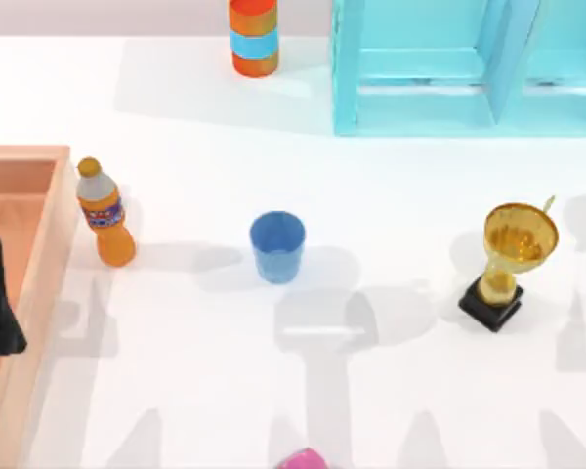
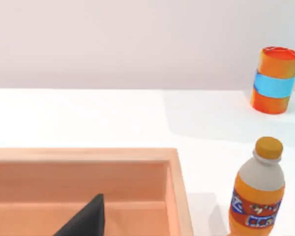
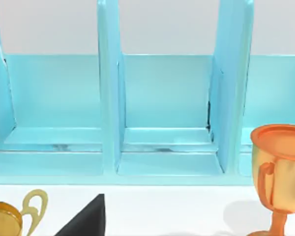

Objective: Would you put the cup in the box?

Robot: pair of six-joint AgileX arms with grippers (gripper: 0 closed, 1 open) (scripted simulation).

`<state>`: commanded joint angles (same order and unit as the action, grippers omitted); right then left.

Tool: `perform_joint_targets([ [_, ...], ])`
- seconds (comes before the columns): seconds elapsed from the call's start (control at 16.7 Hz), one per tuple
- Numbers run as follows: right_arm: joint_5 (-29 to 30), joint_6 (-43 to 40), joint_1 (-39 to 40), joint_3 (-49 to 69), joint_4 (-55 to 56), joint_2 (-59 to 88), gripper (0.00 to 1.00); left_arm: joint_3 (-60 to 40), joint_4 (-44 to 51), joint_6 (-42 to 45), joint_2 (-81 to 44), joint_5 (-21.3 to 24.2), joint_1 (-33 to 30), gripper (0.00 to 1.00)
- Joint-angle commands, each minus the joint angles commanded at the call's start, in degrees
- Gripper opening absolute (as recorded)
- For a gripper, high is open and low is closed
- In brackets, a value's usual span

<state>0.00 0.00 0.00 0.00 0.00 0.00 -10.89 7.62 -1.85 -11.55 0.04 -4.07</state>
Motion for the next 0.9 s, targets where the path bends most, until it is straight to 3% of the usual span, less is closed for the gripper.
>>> perform_joint_targets([
  [0.36, 0.0, 0.0, 0.0, 0.0, 0.0, 0.0, 1.0, -26.69, 17.93, -5.17, -26.4, 0.1, -8.91, 1.0],
  [0.9, 0.0, 0.0, 0.0, 0.0, 0.0, 0.0, 1.0, -78.97, 52.15, -18.05, -77.57, 0.26, -23.42, 1.0],
])
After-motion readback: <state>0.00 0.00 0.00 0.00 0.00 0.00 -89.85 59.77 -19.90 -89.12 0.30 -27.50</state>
